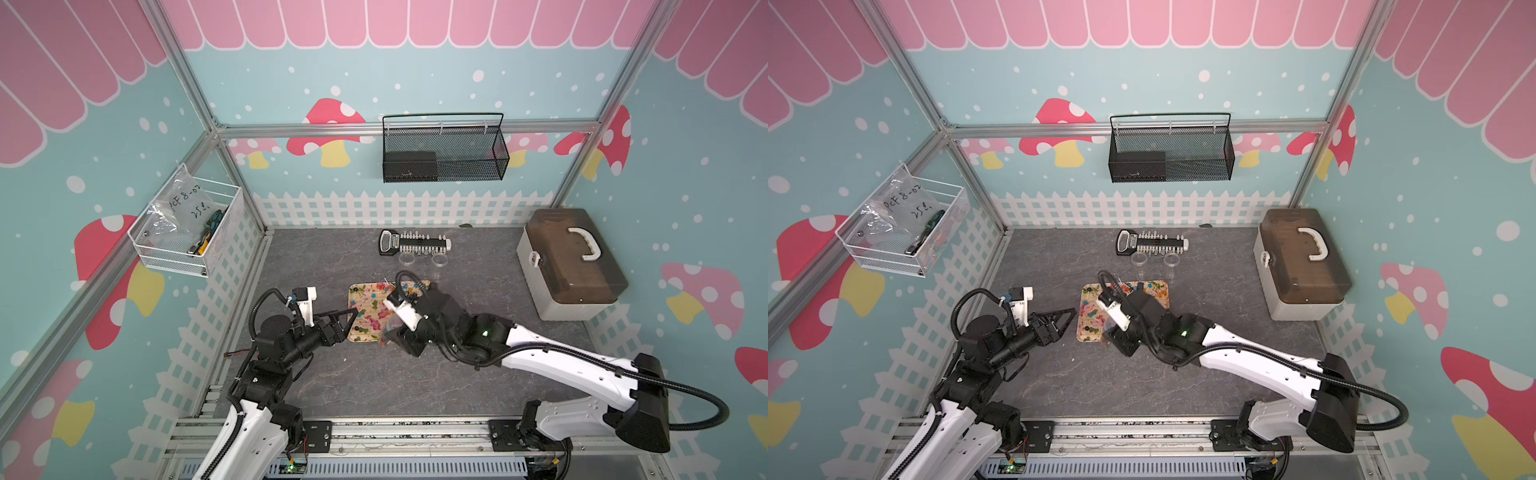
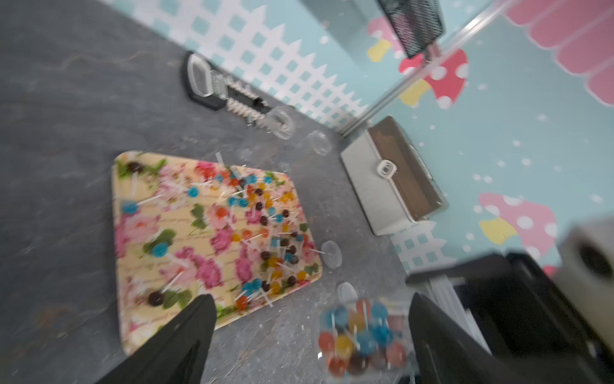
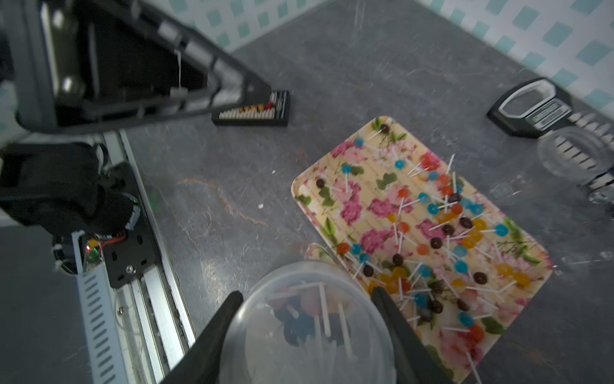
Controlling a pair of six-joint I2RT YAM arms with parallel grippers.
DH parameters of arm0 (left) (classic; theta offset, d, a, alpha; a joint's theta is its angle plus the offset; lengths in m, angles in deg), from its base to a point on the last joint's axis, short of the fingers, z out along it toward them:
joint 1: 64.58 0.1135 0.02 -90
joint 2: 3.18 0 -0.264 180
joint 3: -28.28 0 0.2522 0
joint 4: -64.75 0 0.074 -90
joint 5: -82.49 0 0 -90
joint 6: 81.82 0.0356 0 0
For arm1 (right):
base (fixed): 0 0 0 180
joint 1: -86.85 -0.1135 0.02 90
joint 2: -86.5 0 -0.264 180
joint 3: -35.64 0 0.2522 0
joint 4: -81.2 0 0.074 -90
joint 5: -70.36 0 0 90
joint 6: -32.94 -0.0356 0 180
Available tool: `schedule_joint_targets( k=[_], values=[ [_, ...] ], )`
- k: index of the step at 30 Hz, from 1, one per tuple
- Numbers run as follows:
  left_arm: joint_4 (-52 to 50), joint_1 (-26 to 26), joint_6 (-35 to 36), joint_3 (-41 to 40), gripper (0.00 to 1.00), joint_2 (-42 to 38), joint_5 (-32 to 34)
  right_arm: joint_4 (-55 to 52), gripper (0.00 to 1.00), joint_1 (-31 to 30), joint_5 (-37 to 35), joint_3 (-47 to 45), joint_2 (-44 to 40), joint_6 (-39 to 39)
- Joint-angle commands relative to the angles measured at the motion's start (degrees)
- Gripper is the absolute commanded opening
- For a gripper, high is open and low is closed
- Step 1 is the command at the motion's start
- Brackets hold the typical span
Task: Pour the candies out of the jar
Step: Pick up the jar from the center of the board.
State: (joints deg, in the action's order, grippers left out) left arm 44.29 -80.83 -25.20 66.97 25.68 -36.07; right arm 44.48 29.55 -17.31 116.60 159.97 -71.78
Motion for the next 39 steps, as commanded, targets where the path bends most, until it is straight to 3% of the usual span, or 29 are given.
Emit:
schedule_joint_targets(
  k=[1,4,10,17,27,39],
  values=[
    [0.5,-6.6,16.1,3.7,0.95,-3.9,-0.6,-6.8,0.34,3.9,12.6,8.9,-0.9,3.8],
    [-2.4,-11.2,23.5,5.6,0.95,-5.7,1.6,-13.7,0.34,6.2,18.7,16.6,0.9,6.6],
    [-0.6,-13.7,29.5,8.5,0.95,-1.3,-2.3,-17.3,0.34,7.6,30.2,23.2,2.8,7.9],
    [1.9,-16.7,33.6,12.1,0.93,6.4,-4.6,-19.1,0.34,7.6,35.4,25.2,4.5,7.6],
    [3.3,-21.4,34.5,14.4,0.75,14.2,-9.6,-19.1,0.34,7.7,36.0,25.4,4.4,7.9],
    [3.7,-22.9,34.6,13.6,0.42,14.2,-9.0,-18.7,0.33,8.4,36.1,23.9,3.0,7.7]
  ],
)
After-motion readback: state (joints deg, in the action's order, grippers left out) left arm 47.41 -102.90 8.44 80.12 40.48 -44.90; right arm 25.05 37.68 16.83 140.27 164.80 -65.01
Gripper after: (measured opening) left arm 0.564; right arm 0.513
